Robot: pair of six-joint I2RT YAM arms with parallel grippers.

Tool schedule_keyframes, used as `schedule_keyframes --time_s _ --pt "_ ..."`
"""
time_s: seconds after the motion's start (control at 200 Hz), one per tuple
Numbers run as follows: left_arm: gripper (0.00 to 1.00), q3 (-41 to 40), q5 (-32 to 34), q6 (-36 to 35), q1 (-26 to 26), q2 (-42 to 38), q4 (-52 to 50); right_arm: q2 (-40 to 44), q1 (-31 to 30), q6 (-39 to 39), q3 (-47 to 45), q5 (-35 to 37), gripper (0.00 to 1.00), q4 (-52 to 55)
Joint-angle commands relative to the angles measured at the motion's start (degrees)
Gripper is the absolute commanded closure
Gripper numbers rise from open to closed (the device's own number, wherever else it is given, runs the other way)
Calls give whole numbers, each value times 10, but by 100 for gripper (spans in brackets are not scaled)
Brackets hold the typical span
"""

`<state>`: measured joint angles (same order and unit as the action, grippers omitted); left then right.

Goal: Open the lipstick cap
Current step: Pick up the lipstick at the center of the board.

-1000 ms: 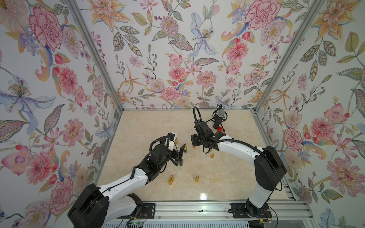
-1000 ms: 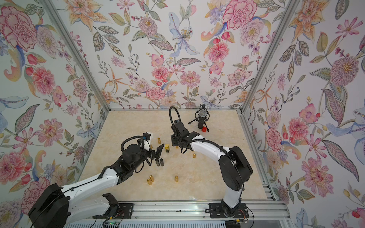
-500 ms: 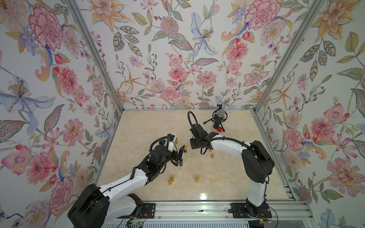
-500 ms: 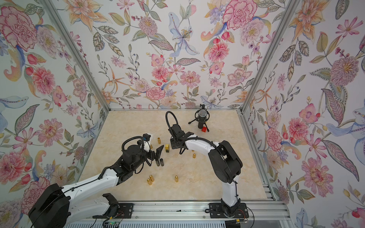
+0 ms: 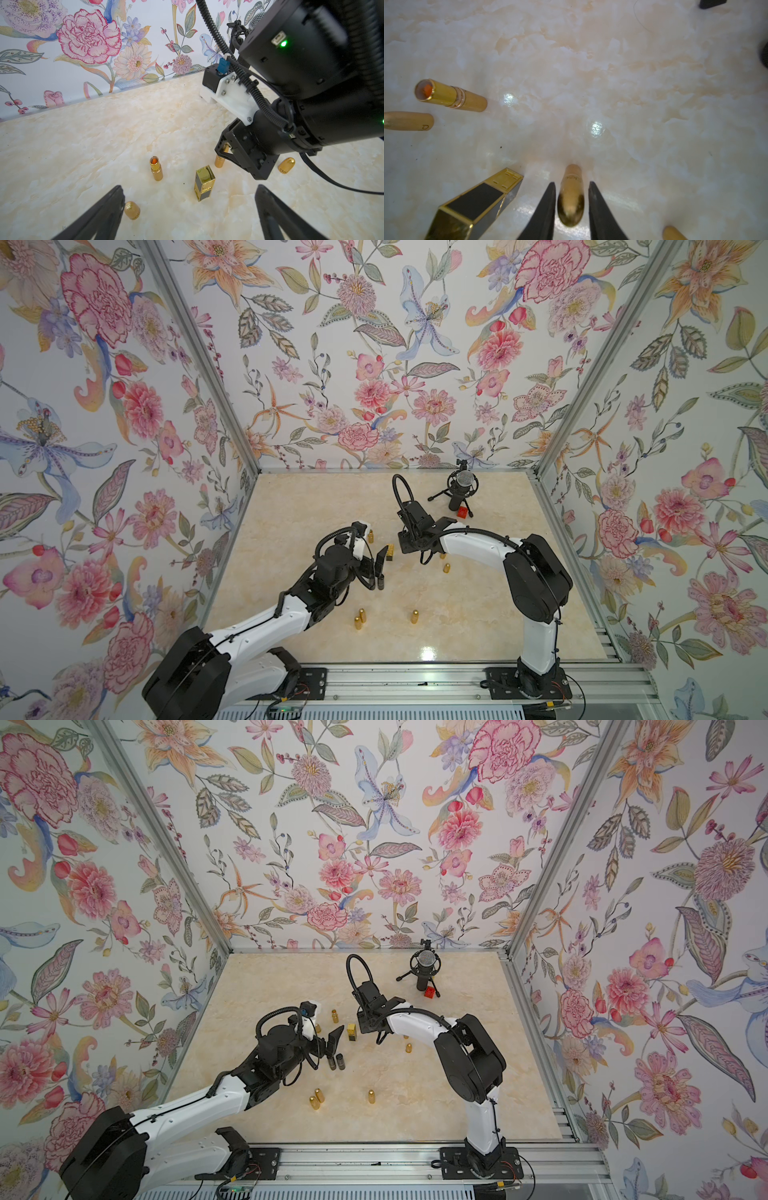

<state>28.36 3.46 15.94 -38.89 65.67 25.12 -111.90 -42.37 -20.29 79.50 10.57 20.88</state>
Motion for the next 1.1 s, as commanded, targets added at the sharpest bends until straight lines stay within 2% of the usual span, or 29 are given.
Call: schedule_keyframes --time_s 0.0,0.46,0.62,0.836,1.096 --pt "1 -6 6 12 7 4 7 -18 -4 5 16 10 73 8" --pt "1 -3 3 9 9 6 6 4 -6 7 11 2 80 13" --pt "1 2 -5 -8 9 6 2 55 3 -6 -11 -31 78 25" --pt "1 7 -28 -79 -9 16 18 149 35 -36 -48 -103 77 70" --pt "8 19 -140 -146 -29 73 87 238 48 -55 -50 -189 76 145"
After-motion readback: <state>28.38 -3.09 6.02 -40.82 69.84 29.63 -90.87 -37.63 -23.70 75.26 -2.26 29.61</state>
